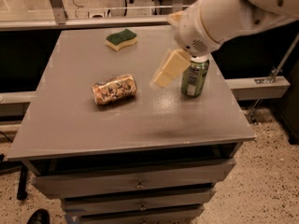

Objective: Knock orange can over

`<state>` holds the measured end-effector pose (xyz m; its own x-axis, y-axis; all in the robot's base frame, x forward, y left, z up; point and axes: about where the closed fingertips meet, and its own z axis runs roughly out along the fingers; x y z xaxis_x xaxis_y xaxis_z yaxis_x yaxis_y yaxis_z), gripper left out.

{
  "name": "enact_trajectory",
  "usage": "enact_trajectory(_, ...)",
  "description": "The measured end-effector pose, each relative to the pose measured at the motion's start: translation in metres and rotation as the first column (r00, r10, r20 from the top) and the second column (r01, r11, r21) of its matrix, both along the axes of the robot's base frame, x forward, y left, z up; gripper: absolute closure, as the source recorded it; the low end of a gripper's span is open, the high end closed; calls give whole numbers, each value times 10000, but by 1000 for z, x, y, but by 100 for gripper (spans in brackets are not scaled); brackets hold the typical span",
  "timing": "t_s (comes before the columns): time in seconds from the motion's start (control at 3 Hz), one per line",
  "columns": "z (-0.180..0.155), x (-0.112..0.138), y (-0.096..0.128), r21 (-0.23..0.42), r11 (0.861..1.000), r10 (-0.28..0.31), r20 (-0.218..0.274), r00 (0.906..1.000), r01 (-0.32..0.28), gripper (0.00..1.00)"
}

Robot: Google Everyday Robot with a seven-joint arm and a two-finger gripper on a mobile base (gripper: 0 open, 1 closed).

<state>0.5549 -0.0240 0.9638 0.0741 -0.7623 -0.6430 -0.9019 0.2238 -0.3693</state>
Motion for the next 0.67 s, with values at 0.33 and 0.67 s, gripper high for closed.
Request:
enact_trajectory(0.33,4,-17,-53,1193,9842,-1411,798,9868,1311,0)
enact_trajectory(0.67,-16,-40,-101,1866,9502,-2779,1447,9496,2497,0)
